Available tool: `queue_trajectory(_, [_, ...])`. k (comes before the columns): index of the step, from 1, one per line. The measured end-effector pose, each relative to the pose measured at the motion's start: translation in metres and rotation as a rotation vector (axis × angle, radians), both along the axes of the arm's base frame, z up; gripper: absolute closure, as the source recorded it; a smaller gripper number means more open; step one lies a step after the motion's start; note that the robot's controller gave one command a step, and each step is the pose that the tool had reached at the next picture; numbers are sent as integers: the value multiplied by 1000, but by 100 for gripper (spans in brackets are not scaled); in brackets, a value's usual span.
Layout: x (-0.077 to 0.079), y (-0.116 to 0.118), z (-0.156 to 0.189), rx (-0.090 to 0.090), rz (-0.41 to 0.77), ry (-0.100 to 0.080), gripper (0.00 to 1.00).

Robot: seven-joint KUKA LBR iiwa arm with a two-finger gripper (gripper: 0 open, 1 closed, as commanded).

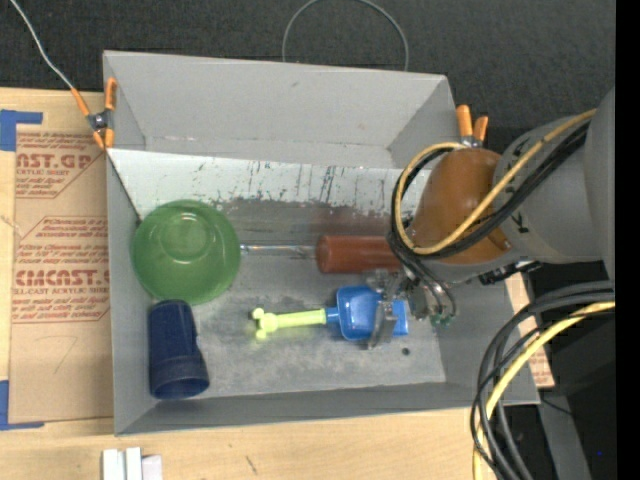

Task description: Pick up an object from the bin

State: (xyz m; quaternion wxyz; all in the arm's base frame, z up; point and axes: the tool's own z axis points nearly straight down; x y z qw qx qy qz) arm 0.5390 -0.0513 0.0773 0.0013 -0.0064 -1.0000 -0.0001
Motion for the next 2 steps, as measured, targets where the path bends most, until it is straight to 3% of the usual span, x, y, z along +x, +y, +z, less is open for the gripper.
queue_trajectory(1, [1, 0, 0, 0, -2, -1, 100])
queue_trajectory(2, [25, -50, 11, 0, 109, -2, 100])
